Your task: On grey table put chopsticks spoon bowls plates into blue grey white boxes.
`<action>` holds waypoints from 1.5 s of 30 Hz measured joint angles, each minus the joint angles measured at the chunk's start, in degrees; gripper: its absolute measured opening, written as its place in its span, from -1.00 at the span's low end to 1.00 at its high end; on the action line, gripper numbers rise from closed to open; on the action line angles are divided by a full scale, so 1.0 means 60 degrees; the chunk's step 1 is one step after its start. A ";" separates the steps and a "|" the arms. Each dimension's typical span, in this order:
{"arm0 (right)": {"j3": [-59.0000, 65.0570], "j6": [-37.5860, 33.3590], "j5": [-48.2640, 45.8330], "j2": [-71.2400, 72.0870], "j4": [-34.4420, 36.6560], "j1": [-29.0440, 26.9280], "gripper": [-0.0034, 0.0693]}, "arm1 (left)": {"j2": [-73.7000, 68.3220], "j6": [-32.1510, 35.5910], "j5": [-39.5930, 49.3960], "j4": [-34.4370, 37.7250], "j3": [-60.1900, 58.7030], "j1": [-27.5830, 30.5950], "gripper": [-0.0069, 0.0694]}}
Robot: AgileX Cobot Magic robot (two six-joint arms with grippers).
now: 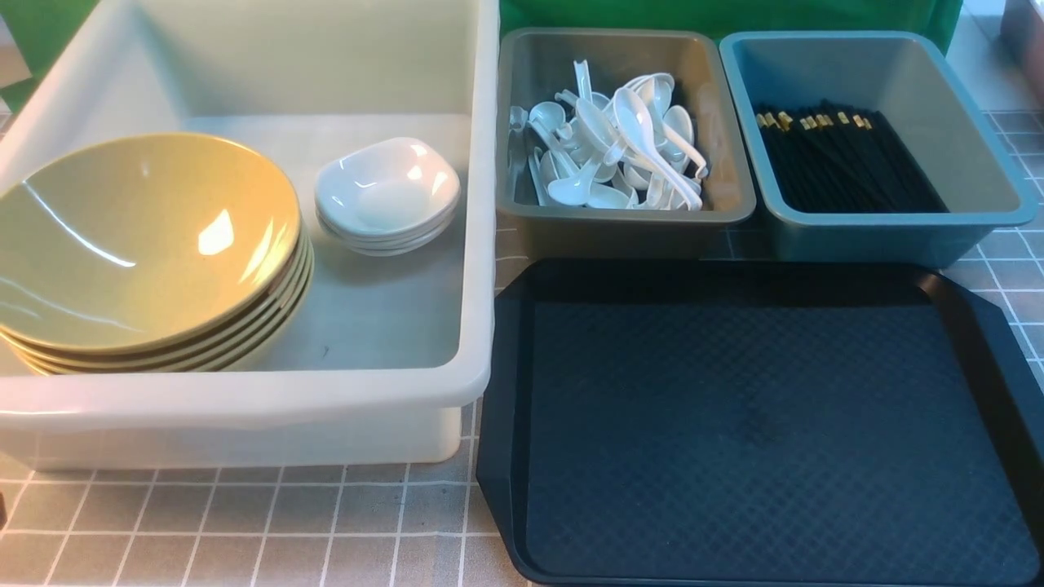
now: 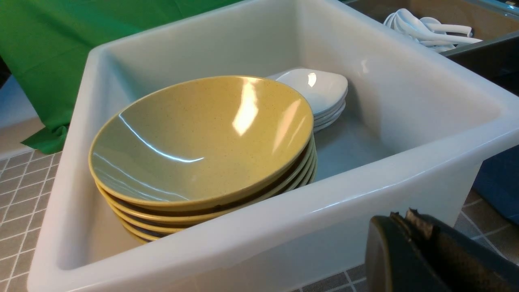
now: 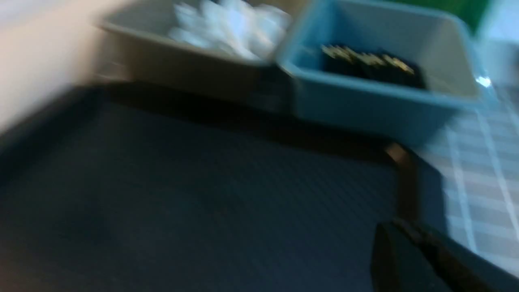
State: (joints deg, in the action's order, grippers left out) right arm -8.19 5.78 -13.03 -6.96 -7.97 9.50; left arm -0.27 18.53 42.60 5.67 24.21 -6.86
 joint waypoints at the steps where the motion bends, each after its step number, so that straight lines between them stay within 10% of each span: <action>1: 0.0272 0.0021 -0.0013 0.0196 0.0000 -0.0135 -0.91 | 0.0000 0.0000 0.0000 0.0000 0.0000 0.0000 -0.85; 10: 0.1459 0.0226 -0.0184 0.1258 -0.0128 -0.1815 -0.91 | 0.0000 0.0000 0.0037 0.0000 -0.0002 0.0000 -0.85; 45: 0.1428 0.0330 -0.0385 0.1258 -0.0279 -0.1887 -0.91 | 0.0000 -0.0019 0.0067 0.0000 -0.0002 0.0000 -0.85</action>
State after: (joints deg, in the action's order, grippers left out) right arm 0.38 7.76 -15.35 0.59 -9.64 -1.82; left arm -0.27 18.41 43.00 5.67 24.20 -6.86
